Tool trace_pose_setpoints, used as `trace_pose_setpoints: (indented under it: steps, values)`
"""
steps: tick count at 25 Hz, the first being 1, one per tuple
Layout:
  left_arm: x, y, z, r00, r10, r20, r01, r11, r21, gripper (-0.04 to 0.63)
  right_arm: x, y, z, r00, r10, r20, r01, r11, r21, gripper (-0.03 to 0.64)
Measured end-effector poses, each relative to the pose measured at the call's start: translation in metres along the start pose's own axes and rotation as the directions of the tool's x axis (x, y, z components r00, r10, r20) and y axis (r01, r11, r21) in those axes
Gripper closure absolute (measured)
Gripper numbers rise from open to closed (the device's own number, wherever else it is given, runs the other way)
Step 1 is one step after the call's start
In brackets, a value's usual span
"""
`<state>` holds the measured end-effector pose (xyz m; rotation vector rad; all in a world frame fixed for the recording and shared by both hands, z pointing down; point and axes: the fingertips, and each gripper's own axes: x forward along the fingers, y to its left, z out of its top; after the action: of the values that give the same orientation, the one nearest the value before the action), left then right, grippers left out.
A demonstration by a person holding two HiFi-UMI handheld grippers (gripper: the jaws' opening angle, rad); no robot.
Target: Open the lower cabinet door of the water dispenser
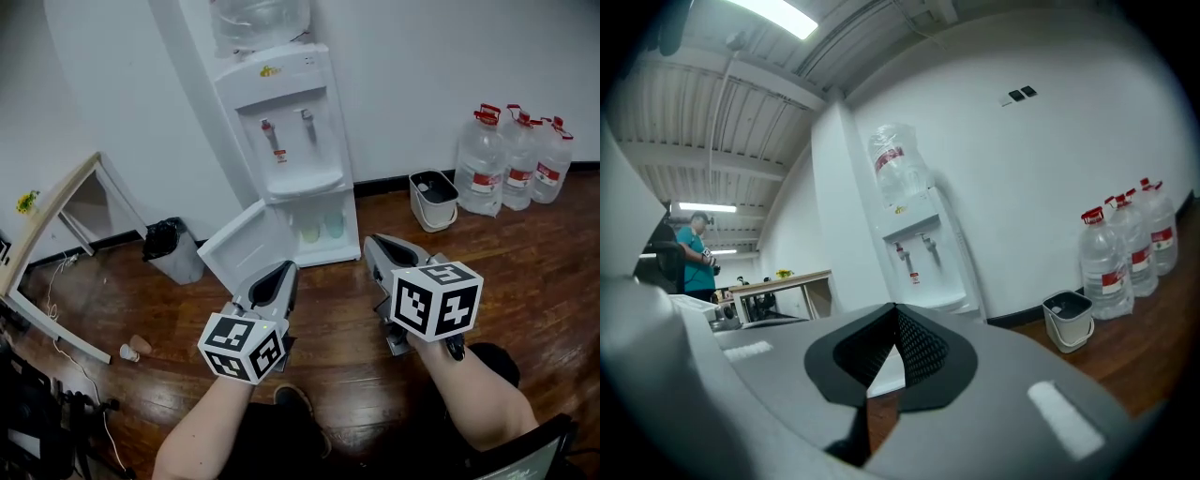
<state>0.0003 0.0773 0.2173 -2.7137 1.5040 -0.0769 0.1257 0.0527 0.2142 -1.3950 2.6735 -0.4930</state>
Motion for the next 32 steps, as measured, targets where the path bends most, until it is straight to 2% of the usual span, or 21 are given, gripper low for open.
trace_pose_setpoints:
  steps: [4,7,8,11,13,16,19,21,23,25,28,30,32]
  values:
    - [-0.029,0.009,0.006,1.000,-0.001,0.024,0.001,1.000,-0.003,0.578,-0.006,0.024,-0.005,1.000,-0.003,-0.013,0.003,1.000,-0.015,0.615]
    - [-0.041,0.024,0.023,0.997,0.015,0.073,-0.014,1.000,-0.015,0.578,-0.009,0.050,0.003,0.999,0.050,0.014,-0.047,0.986,-0.158,0.614]
    - [-0.044,0.029,0.026,0.996,0.025,0.081,-0.023,0.999,-0.024,0.578,-0.009,0.052,0.002,0.999,0.044,0.010,-0.041,0.981,-0.192,0.615]
    - [-0.047,0.038,0.029,0.995,0.052,0.088,-0.046,0.997,-0.067,0.577,-0.011,0.051,0.005,1.000,0.017,0.000,-0.017,0.988,-0.155,0.614]
    - [-0.046,0.038,0.032,0.994,0.060,0.087,-0.053,0.995,-0.079,0.577,-0.015,0.046,0.003,1.000,-0.012,0.008,0.013,0.984,-0.178,0.615]
    - [-0.041,0.036,0.030,0.997,0.045,0.056,-0.043,0.999,-0.024,0.577,-0.013,0.029,-0.012,0.998,-0.067,-0.009,0.062,0.962,-0.266,0.615]
    - [-0.035,0.032,0.009,1.000,-0.004,-0.016,0.004,0.999,0.039,0.577,0.002,0.021,-0.020,0.997,-0.064,-0.045,0.054,0.977,-0.206,0.615]
    - [-0.028,0.037,0.001,0.999,-0.006,-0.037,0.007,1.000,0.023,0.574,0.012,0.030,-0.012,0.999,-0.020,-0.043,0.012,0.985,-0.173,0.615]
    - [-0.020,0.047,0.004,1.000,0.013,-0.021,-0.013,1.000,-0.020,0.574,0.017,0.042,-0.001,0.999,0.022,-0.025,-0.027,0.977,-0.211,0.615]
    - [-0.013,0.059,0.010,0.999,0.045,0.006,-0.045,0.999,-0.030,0.574,0.022,0.046,0.003,0.999,0.044,-0.006,-0.044,0.970,-0.240,0.615]
    - [0.000,0.074,0.012,0.996,0.077,0.036,-0.078,0.997,0.019,0.573,0.032,0.027,-0.004,1.000,0.001,-0.012,-0.004,0.973,-0.229,0.615]
    - [0.011,0.074,0.004,0.998,0.060,0.034,-0.062,0.997,0.048,0.573,0.034,0.011,-0.005,0.999,-0.037,-0.021,0.031,0.975,-0.222,0.614]
    - [0.020,0.074,-0.001,0.999,0.039,0.003,-0.039,0.999,0.035,0.572,0.036,0.002,0.001,0.998,-0.053,-0.014,0.049,0.974,-0.222,0.615]
